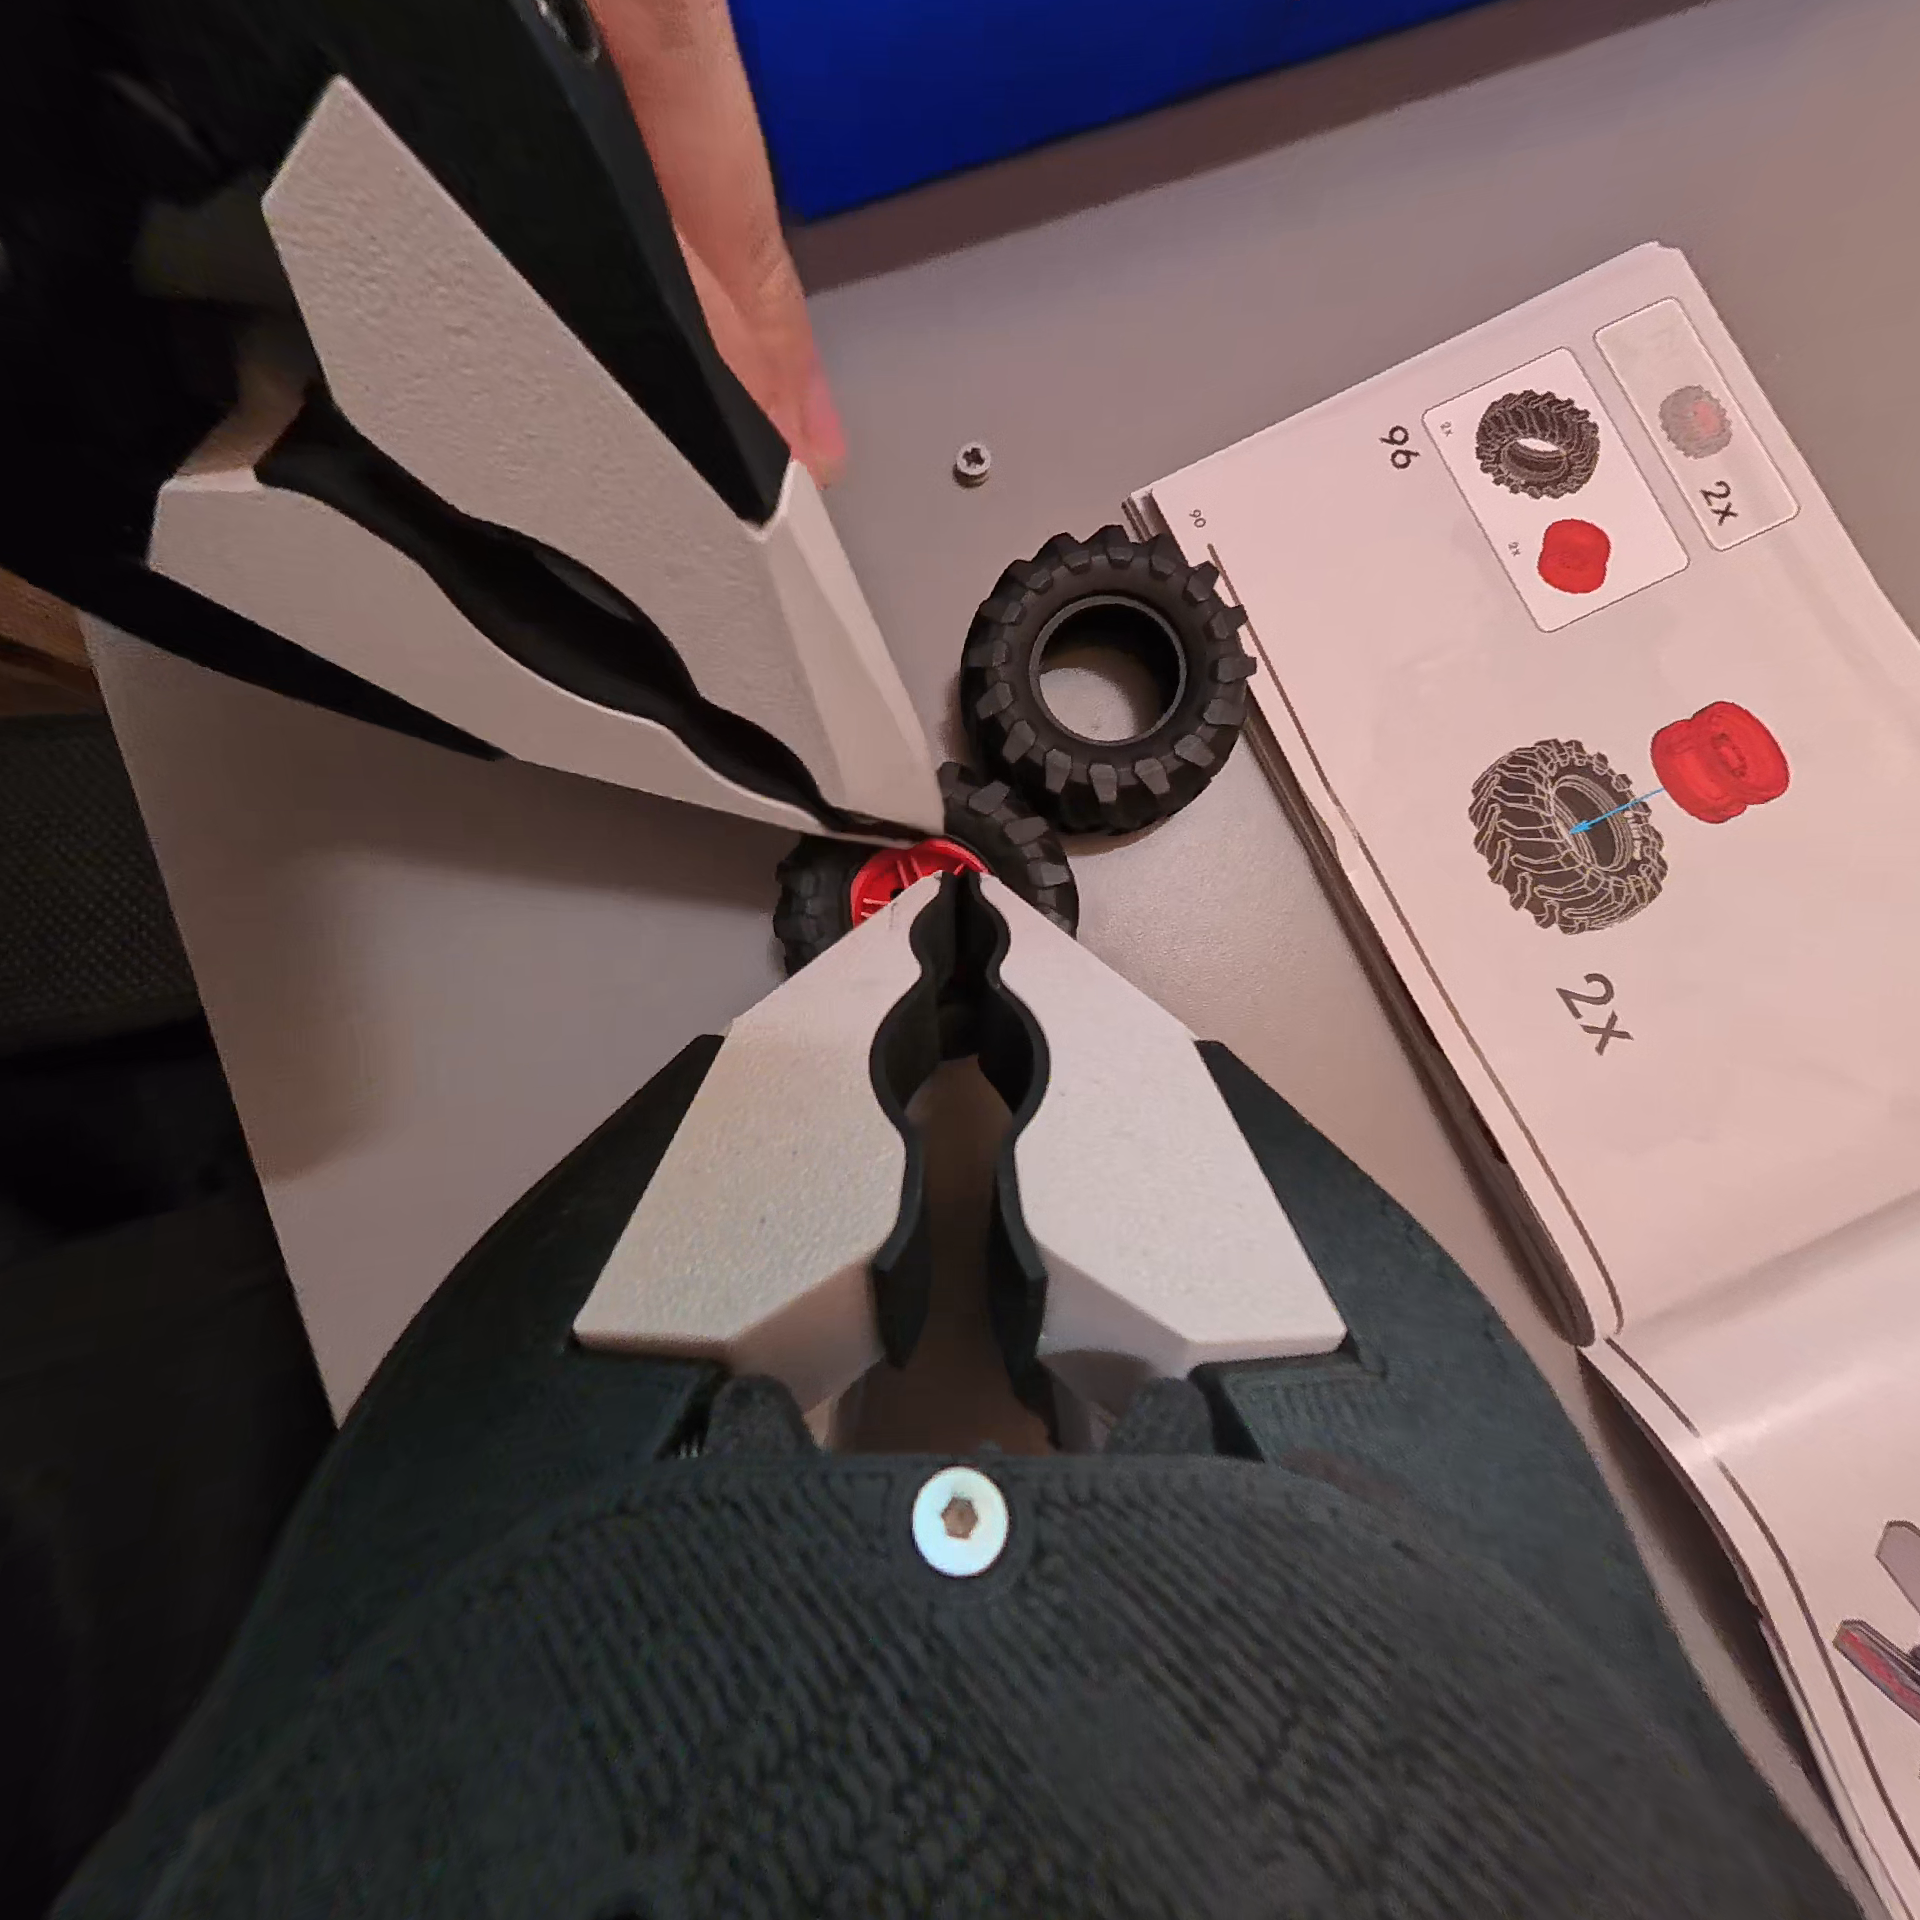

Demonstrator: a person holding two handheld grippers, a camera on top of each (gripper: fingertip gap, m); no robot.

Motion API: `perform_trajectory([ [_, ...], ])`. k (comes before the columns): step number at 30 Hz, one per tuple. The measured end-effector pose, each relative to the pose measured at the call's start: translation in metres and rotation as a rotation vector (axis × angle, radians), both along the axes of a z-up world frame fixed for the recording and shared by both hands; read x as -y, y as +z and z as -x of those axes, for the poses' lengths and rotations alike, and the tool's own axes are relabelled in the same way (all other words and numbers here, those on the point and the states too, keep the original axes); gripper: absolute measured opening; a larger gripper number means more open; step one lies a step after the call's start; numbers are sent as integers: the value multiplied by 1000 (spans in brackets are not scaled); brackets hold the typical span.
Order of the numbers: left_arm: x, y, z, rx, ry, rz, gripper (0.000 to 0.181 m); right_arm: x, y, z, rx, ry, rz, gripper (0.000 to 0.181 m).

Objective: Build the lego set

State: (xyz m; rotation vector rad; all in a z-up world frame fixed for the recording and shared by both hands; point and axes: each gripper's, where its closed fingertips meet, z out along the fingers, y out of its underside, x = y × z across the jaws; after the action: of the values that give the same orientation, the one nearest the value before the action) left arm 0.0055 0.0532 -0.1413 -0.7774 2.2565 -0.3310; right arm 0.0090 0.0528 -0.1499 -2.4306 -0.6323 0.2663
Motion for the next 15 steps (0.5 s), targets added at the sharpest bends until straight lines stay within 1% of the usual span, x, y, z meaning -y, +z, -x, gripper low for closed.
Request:
perform_trajectory([
  [3, -4, 2, -2, 2, 6, -70, 0, 0, 0, 1, 30, 13, 1, 0],
  [6, -12, 1, -4, -29, 6, -153, 0, 1, 0, 2, 52, 20, -2, 0],
  [10, -12, 0, -5, -58, -62, -240, 0, 1, 0, 2, 65, 15, -19, 0],
  [12, -10, 2, -6, -30, -113, -243, 0, 2, 0, 2, 75, 16, -31, 0],
  [14, -2, 5, -7, 16, -152, -210, 0, 2, 0, 4, 72, 22, -40, 0],
  [15, -3, 1, -5, -11, -139, -215, 0, 2, 0, 5, 73, 23, -46, 0],
])
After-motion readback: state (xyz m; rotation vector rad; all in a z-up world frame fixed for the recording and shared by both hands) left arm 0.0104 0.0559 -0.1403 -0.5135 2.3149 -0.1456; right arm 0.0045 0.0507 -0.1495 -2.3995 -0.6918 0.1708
